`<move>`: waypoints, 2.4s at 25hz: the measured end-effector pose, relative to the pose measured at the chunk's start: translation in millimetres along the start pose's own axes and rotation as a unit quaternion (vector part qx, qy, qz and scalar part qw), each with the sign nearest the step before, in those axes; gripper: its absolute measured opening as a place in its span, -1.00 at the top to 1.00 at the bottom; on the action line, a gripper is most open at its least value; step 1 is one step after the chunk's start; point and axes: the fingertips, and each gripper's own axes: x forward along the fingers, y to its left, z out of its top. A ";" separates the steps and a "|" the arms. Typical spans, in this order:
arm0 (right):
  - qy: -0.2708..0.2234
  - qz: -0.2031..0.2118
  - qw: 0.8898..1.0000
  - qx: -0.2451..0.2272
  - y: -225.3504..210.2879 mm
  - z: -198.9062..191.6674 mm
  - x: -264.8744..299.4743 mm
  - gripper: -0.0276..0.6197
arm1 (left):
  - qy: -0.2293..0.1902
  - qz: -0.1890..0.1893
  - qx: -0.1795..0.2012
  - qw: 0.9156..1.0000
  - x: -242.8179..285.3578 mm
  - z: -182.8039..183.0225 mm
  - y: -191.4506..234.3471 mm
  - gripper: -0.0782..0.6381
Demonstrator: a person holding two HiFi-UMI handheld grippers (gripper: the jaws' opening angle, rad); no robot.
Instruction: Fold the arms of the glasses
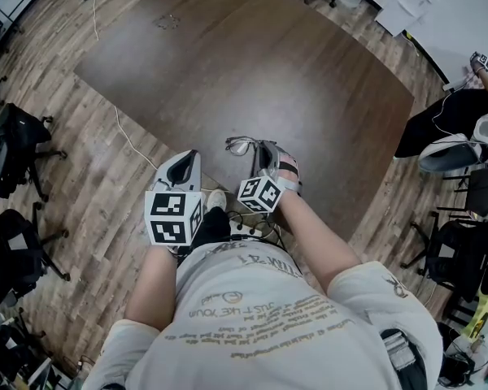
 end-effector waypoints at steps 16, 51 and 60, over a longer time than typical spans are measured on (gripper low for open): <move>-0.028 0.013 0.997 0.073 -14.7 9.7 -8.3 0.59 | 0.024 -0.032 0.126 0.991 34.4 -4.2 -19.7 0.74; -0.016 -0.089 0.929 0.358 -110.1 -42.7 -87.0 0.87 | 0.121 -0.104 0.298 0.941 140.0 -53.3 -82.2 0.70; -0.002 -0.110 0.922 0.371 -112.5 -51.8 -96.5 0.87 | 0.134 -0.119 0.320 0.930 146.1 -59.7 -90.7 0.71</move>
